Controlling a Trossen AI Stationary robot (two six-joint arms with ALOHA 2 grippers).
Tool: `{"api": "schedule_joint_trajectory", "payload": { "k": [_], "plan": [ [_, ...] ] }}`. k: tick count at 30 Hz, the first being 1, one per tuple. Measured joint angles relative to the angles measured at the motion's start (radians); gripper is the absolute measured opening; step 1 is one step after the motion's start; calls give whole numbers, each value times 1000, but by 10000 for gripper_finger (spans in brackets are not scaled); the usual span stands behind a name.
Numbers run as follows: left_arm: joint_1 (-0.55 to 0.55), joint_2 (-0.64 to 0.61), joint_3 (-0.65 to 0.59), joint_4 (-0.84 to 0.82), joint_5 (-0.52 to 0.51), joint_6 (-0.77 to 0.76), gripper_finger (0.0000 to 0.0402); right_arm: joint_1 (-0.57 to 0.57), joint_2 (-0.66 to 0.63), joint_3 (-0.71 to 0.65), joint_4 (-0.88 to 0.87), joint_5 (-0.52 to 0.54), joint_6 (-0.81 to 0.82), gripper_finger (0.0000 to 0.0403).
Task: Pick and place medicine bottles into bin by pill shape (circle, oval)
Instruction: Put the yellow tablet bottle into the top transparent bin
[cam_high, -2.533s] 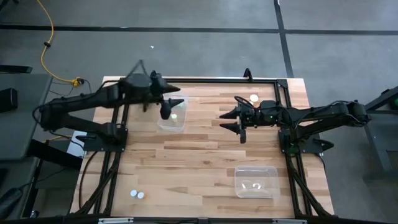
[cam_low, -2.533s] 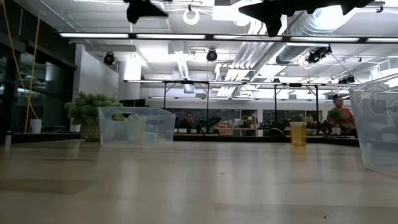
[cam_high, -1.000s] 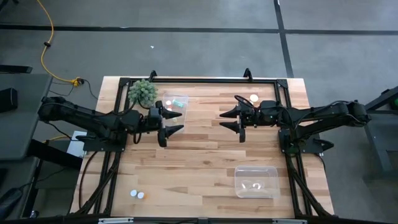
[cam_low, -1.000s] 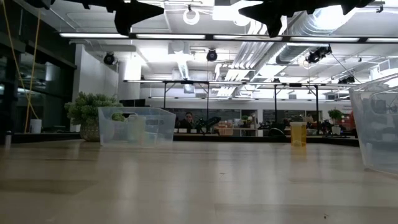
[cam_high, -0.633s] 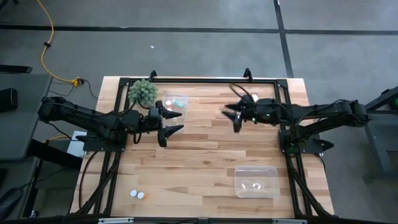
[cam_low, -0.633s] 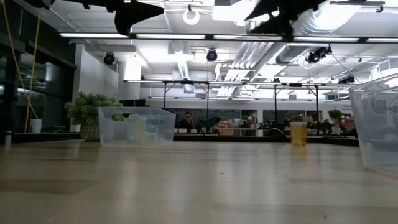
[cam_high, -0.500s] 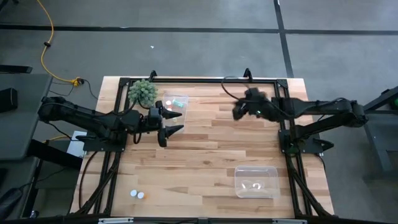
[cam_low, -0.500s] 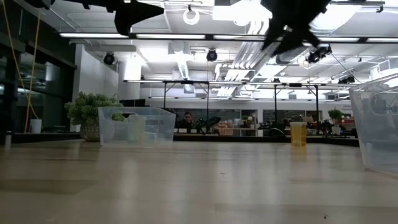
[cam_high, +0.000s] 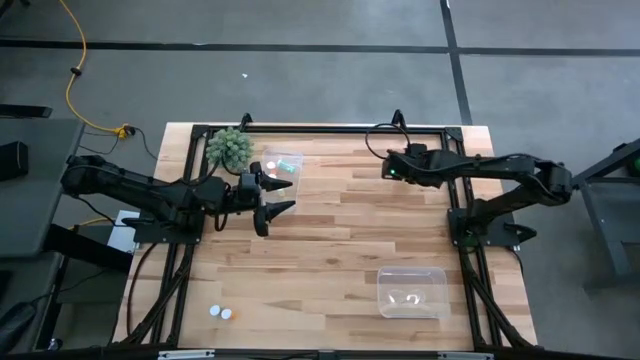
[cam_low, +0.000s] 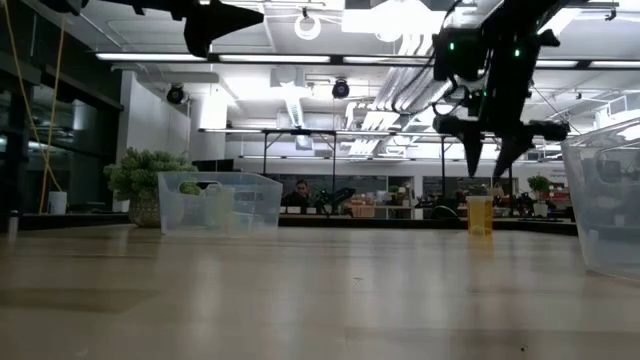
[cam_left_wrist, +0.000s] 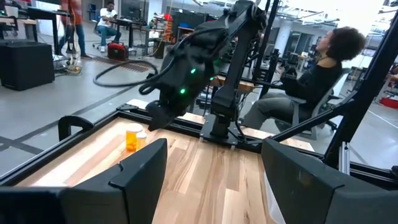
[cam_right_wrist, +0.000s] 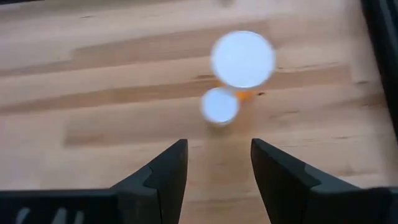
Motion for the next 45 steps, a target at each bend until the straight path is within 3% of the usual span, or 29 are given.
{"api": "schedule_joint_trajectory", "payload": {
  "k": [5, 12, 33, 45],
  "plan": [
    [0, 0, 0, 0, 0, 0, 252, -63, 27, -35, 28, 30, 35, 170],
    [0, 0, 0, 0, 0, 0, 252, -100, 42, -60, 175, -40, -15, 170],
    [0, 0, 0, 0, 0, 0, 252, -153, 126, -59, 214, -31, -10, 169],
    [0, 0, 0, 0, 0, 0, 252, -166, 126, -58, 215, -44, -18, 100]
  ]
}}
